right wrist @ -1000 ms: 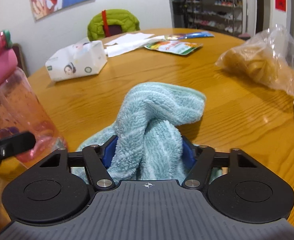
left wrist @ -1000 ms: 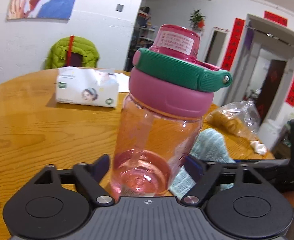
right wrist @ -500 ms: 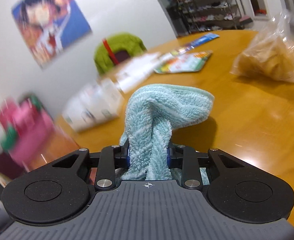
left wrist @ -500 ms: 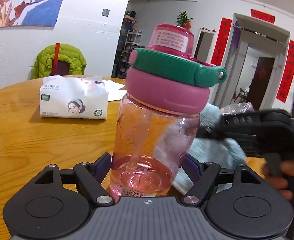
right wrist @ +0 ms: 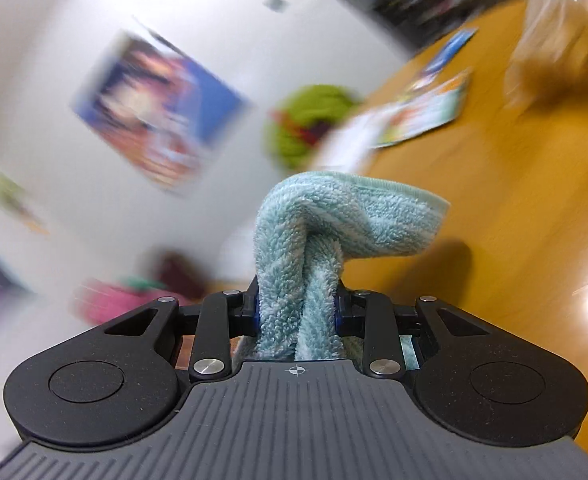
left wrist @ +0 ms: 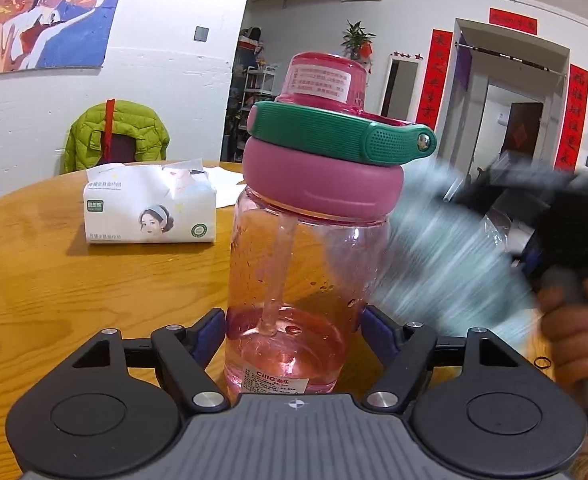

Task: Clean container
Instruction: 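Grasp the pink bottle with the left tool while the right tool lifts the towel, then wipe the towel in the right tool against the bottle held by the left tool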

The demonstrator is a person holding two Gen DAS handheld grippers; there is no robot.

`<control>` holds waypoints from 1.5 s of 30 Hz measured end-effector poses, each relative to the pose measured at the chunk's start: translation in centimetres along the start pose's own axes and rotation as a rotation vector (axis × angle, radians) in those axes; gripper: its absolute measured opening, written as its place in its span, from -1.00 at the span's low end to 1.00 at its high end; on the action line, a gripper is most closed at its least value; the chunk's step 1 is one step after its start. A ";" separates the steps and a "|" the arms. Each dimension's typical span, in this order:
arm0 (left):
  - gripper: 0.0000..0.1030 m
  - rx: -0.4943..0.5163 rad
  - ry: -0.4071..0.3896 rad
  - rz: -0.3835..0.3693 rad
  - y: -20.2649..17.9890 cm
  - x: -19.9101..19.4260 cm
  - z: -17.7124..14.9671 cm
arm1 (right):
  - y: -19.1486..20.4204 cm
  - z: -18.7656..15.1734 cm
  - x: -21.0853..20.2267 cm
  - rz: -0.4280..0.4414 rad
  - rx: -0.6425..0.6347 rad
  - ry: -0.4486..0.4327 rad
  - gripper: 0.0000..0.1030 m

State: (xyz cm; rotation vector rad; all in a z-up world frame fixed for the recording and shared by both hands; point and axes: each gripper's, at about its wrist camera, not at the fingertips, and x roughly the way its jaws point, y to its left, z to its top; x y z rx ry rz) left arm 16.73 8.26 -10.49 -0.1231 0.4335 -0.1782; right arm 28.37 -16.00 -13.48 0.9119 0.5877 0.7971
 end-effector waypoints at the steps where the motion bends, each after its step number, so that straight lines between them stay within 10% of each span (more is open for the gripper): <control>1: 0.41 0.001 -0.002 -0.005 0.0 0.1 0.0 | -0.5 0.0 -0.3 0.133 0.082 0.001 -0.39; 7: 0.39 0.025 -0.010 0.001 -0.2 0.4 -0.1 | -2.5 -1.2 2.3 0.185 0.280 0.113 -0.38; 30: 0.39 0.064 -0.006 -0.005 -0.9 0.5 -0.3 | -2.2 -1.0 4.5 -0.206 0.107 0.217 -0.38; 37: 0.69 0.035 -0.028 0.148 -3.4 -2.3 -1.4 | -1.7 1.1 3.6 -0.059 0.138 0.022 -0.37; 45: 0.65 0.128 -0.028 0.121 -4.1 -0.5 -0.8 | -2.7 0.1 5.1 0.016 0.241 0.148 -0.36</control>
